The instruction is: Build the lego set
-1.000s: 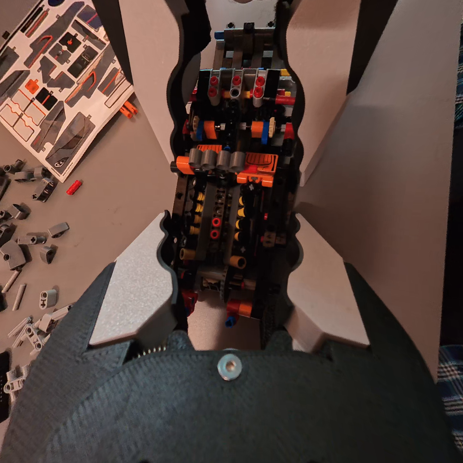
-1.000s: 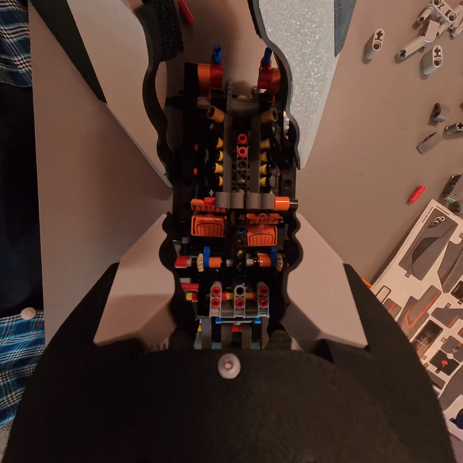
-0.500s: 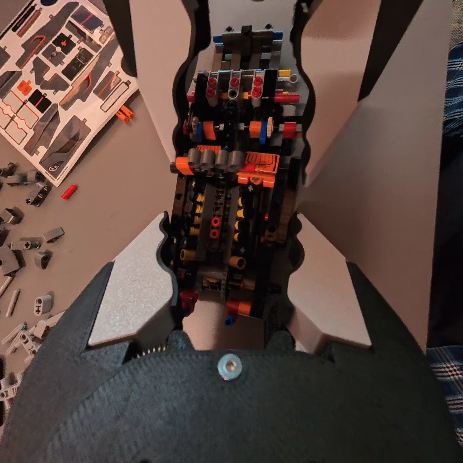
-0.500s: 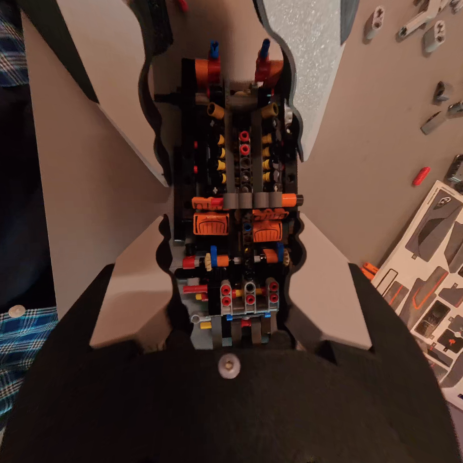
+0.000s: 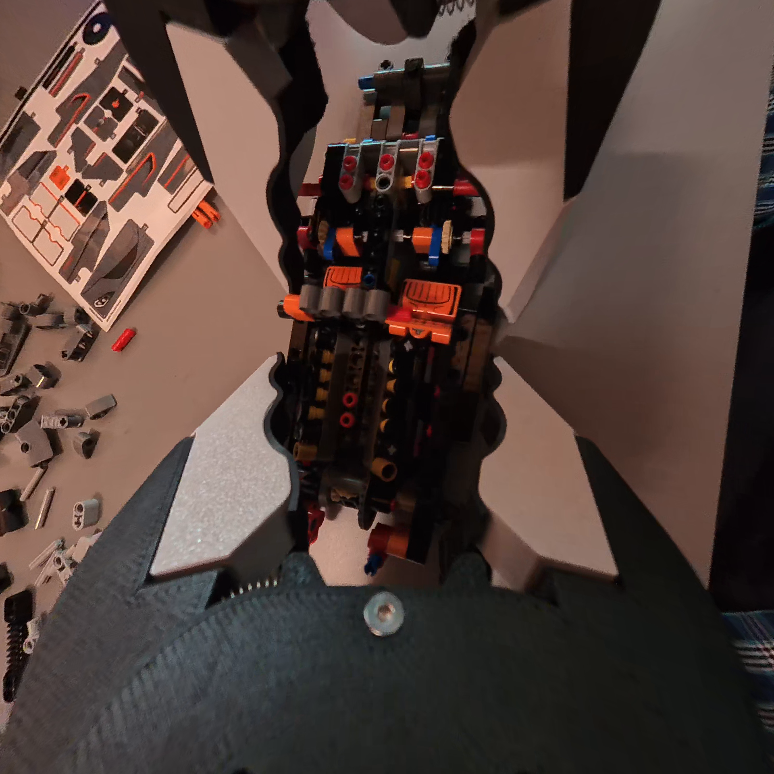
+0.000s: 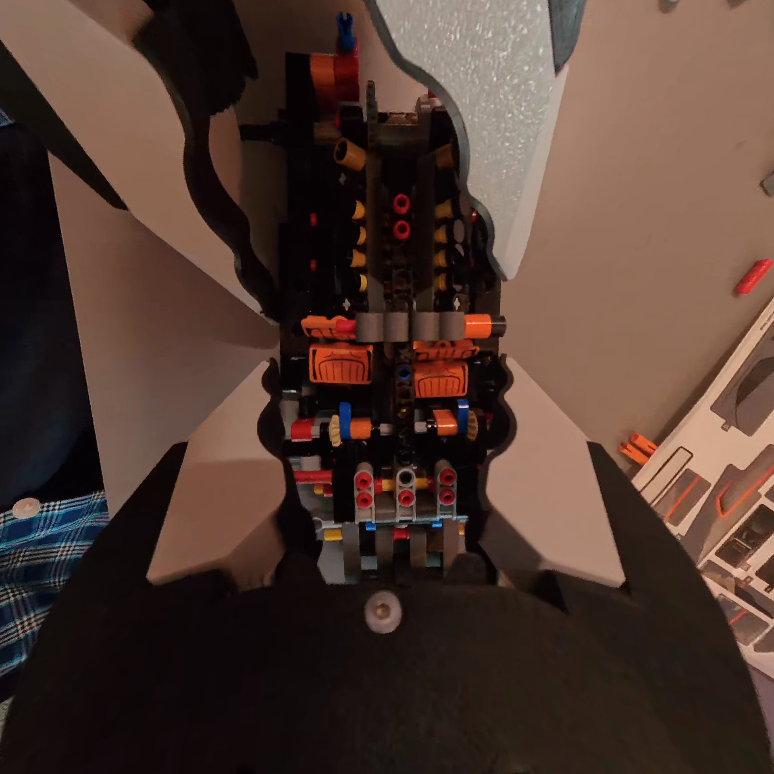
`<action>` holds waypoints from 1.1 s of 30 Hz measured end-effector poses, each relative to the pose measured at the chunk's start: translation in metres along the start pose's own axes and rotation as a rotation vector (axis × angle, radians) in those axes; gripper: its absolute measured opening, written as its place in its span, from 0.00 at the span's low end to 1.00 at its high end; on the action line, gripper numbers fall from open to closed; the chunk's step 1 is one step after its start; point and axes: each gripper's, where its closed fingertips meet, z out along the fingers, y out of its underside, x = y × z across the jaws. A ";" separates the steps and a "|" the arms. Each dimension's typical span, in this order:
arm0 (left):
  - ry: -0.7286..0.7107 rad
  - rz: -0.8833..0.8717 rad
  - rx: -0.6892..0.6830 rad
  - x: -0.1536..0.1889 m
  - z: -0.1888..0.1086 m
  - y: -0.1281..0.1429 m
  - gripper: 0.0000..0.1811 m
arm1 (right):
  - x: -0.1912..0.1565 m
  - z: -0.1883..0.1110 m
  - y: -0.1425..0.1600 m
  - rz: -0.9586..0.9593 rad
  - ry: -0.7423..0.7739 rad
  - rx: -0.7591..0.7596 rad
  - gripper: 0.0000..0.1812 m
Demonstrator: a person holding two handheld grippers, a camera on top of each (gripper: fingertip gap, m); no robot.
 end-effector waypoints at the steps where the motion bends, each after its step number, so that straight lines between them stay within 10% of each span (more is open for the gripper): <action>1: 0.001 -0.004 0.004 0.000 0.000 0.000 0.51 | 0.001 0.001 -0.001 0.006 0.000 0.003 0.55; 33: 0.027 -0.057 0.092 0.001 0.002 -0.008 0.51 | -0.001 -0.003 -0.001 0.011 -0.012 0.031 0.54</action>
